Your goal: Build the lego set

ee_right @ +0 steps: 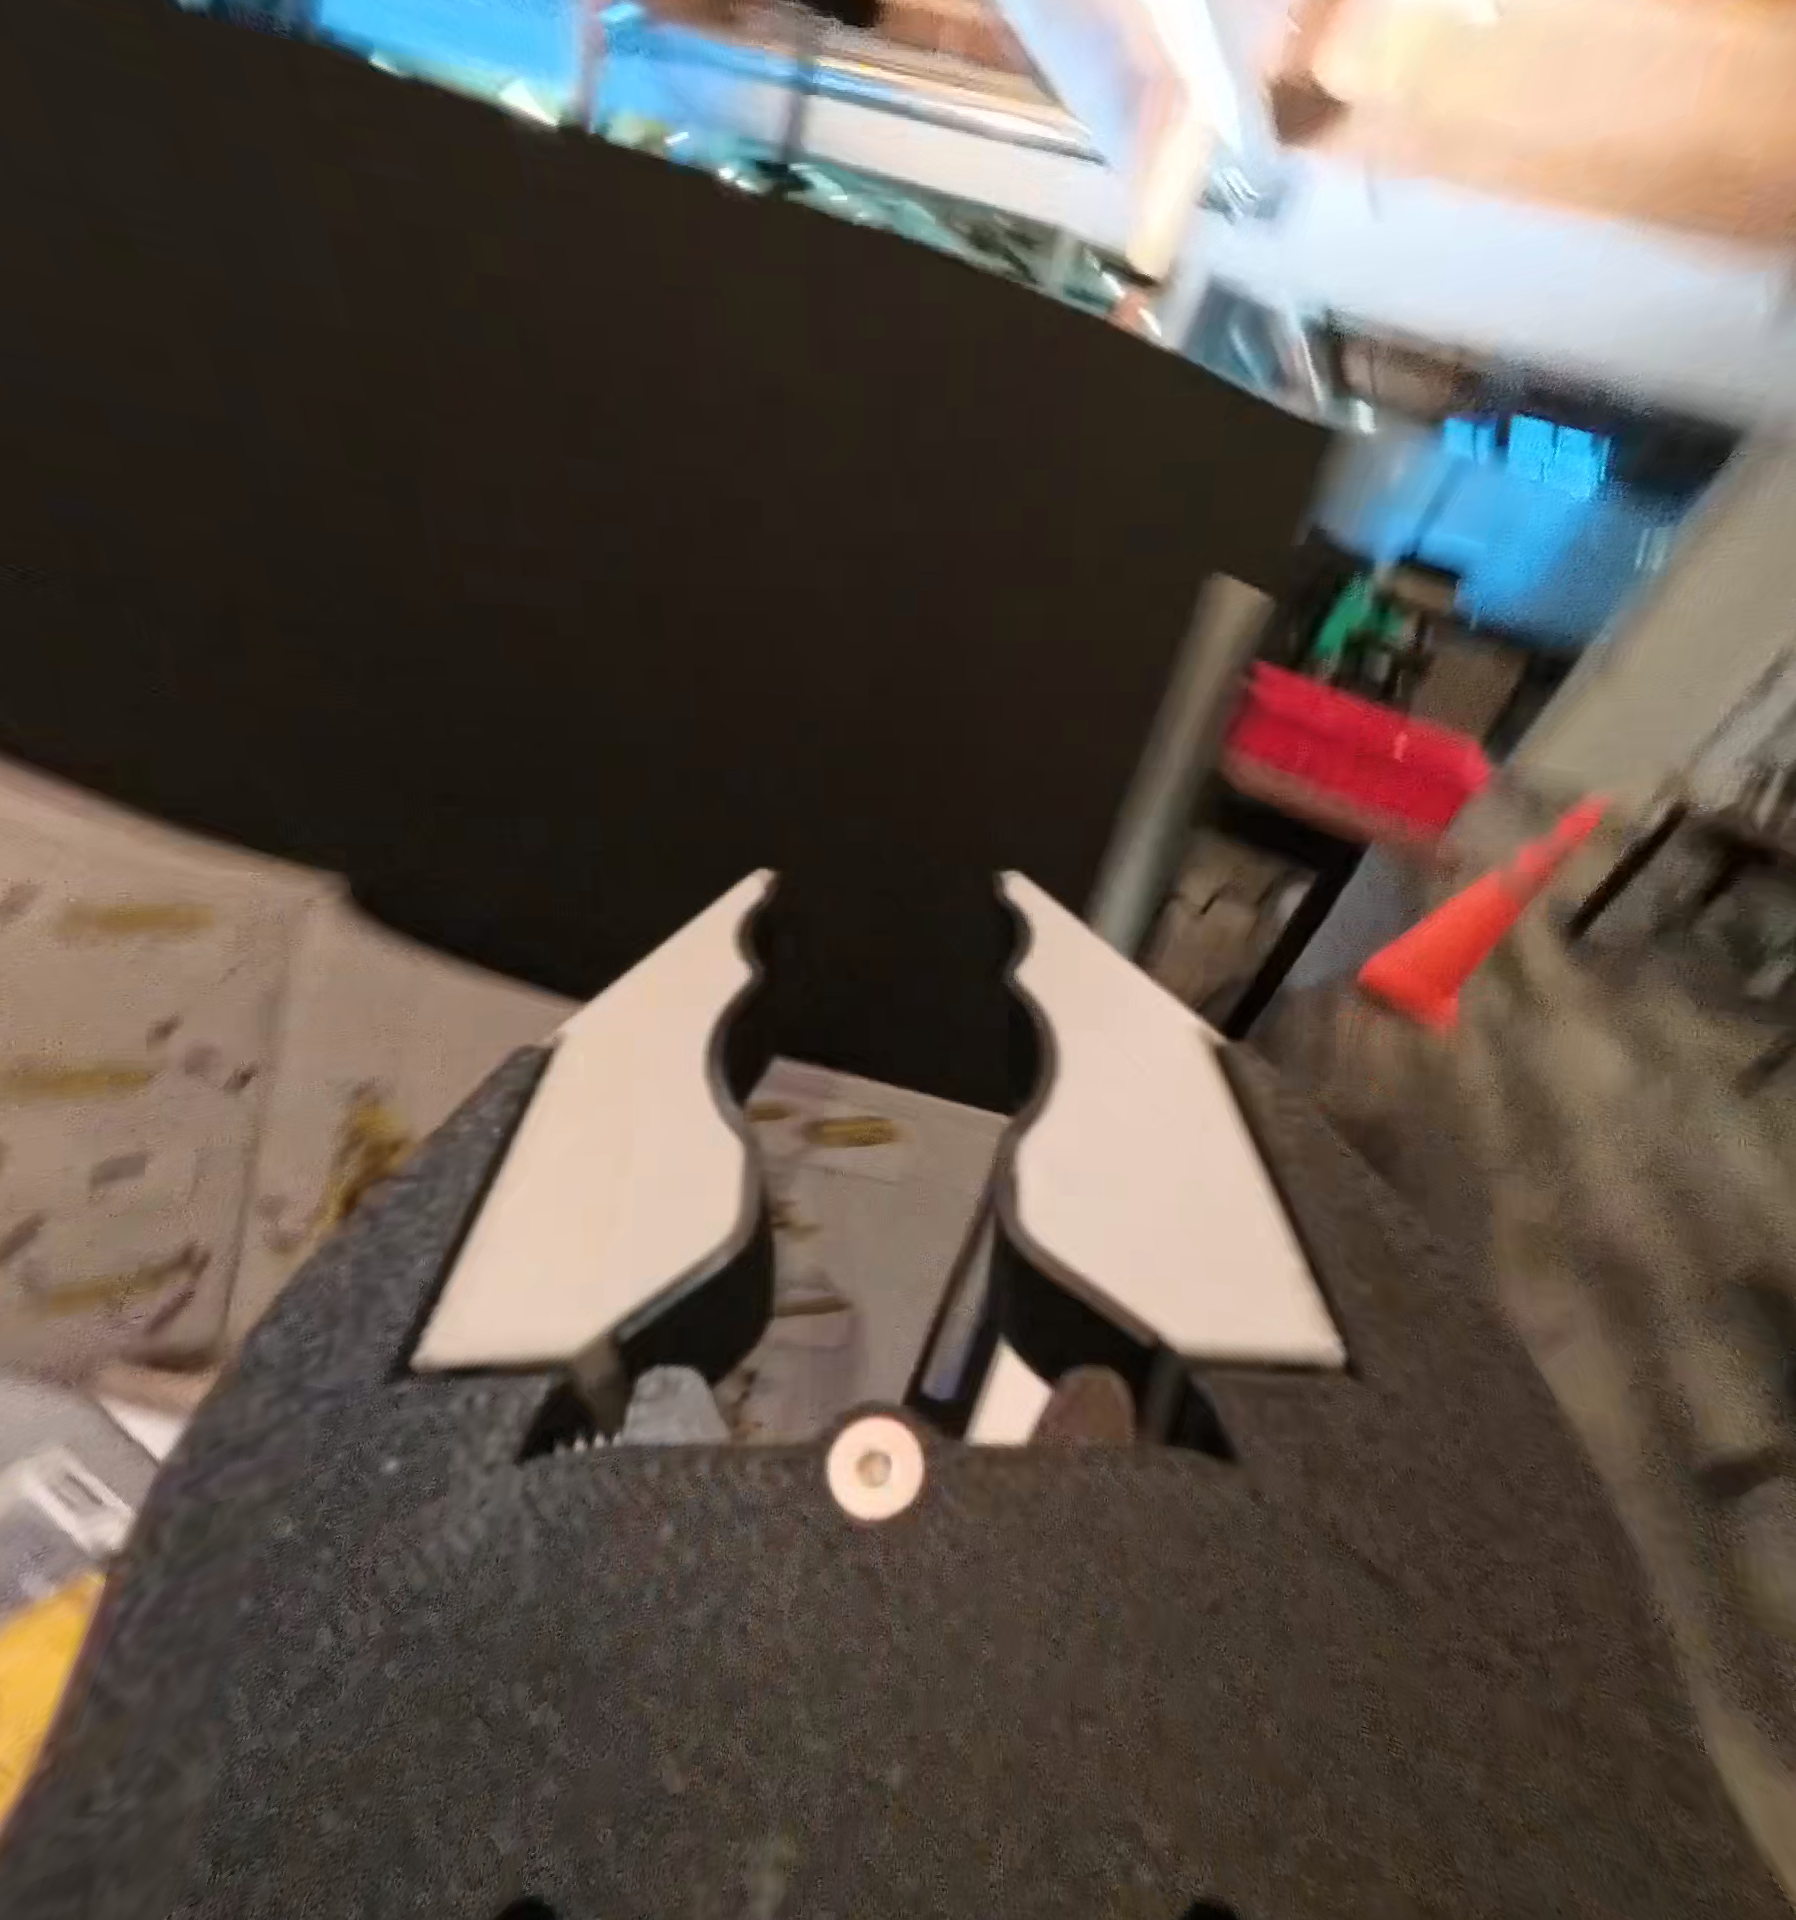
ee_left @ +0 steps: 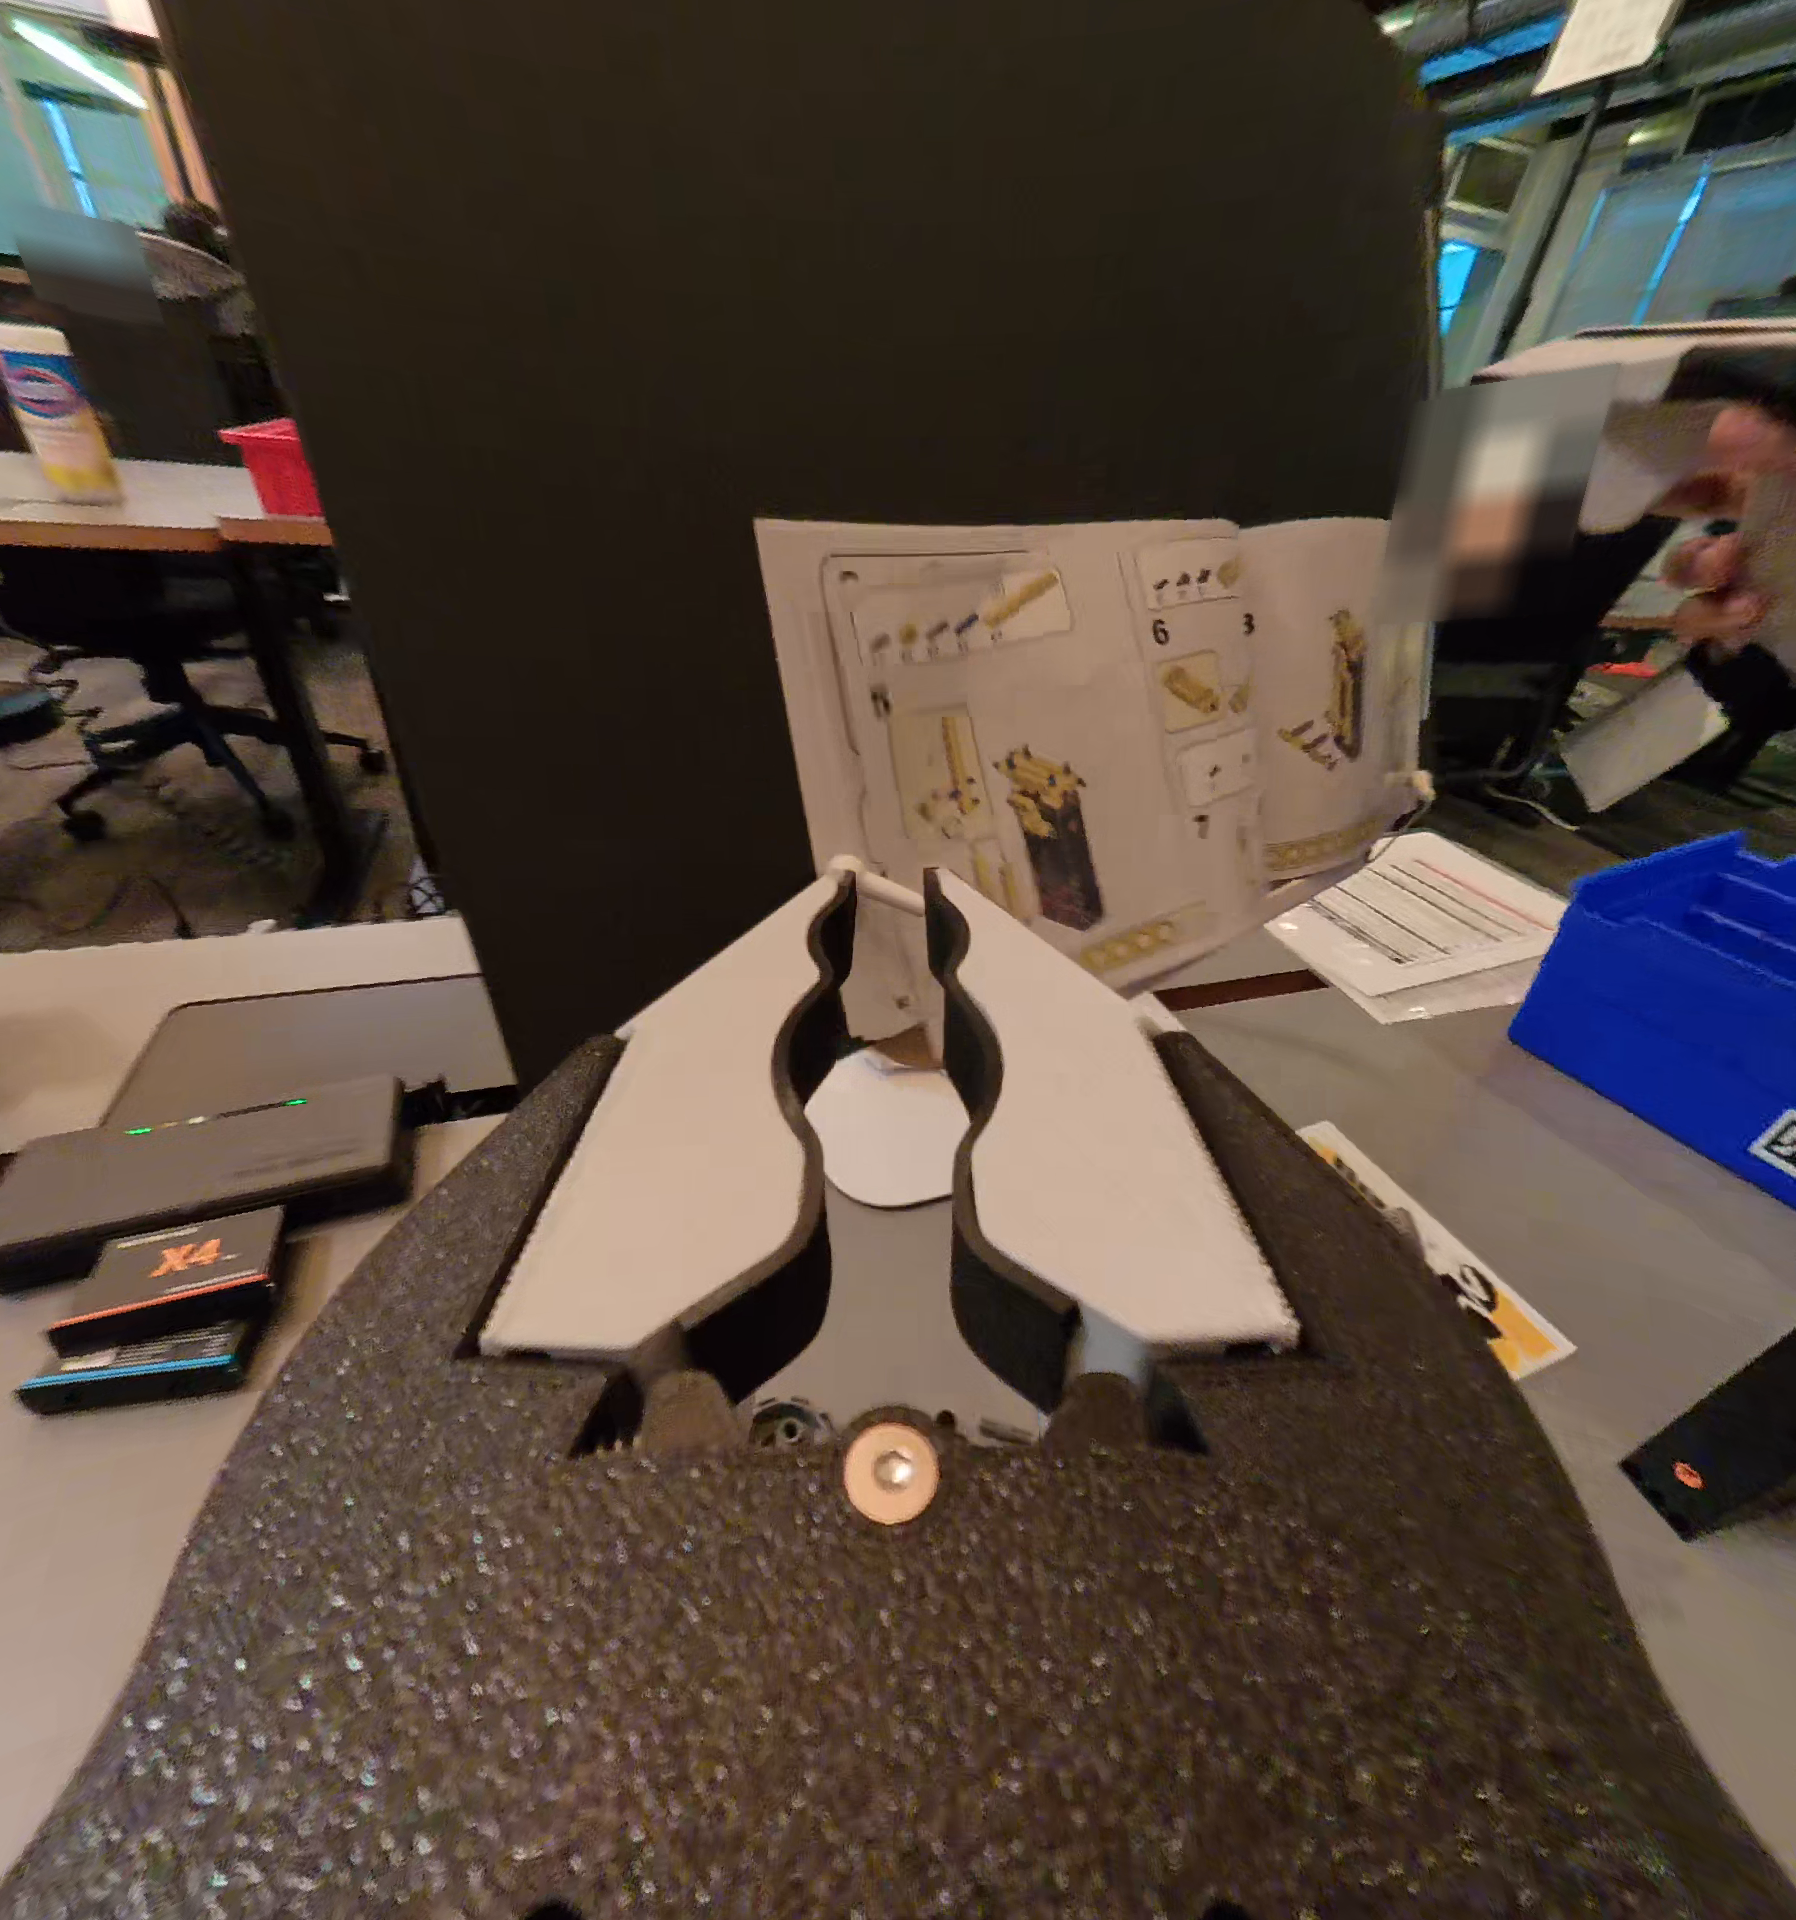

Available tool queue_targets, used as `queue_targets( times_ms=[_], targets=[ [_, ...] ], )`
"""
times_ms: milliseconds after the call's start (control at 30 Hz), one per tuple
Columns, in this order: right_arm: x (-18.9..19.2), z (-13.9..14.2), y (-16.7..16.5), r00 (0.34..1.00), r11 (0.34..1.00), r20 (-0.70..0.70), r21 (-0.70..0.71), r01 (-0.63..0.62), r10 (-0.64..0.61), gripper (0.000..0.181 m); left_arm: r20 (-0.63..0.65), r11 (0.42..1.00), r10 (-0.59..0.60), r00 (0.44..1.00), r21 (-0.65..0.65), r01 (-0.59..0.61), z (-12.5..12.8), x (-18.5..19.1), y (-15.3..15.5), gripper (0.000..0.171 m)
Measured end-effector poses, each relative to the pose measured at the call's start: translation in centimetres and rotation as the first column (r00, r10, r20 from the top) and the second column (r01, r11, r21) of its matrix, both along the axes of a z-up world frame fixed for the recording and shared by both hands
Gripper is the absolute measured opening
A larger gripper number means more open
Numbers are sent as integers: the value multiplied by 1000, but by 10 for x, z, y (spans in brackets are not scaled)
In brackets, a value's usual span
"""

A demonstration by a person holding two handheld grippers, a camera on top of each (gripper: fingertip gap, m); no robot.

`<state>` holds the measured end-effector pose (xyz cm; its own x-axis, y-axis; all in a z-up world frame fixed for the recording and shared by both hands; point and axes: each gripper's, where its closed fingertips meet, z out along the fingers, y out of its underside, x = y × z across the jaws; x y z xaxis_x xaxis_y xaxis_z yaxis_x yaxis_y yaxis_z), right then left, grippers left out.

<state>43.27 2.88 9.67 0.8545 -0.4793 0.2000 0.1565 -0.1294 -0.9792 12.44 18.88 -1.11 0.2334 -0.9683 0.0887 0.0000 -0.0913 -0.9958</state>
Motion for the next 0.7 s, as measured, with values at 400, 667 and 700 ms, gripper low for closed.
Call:
queue_targets(
  times_ms=[400,667,700],
  targets=[
    [37,-43,16,660,882,-585,294,-369,471,58,-122,994,-101,987,41,106,-16,23,-36,12],
    [4,-40,-15,627,847,-573,308,-433,528,29,-149,996,-88,985,13,91,-29,23,-28,12],
    [-3,-41,-20,632,847,-568,293,-443,527,27,-149,996,-89,985,3,91,-30,24,-26,12]
  ],
)
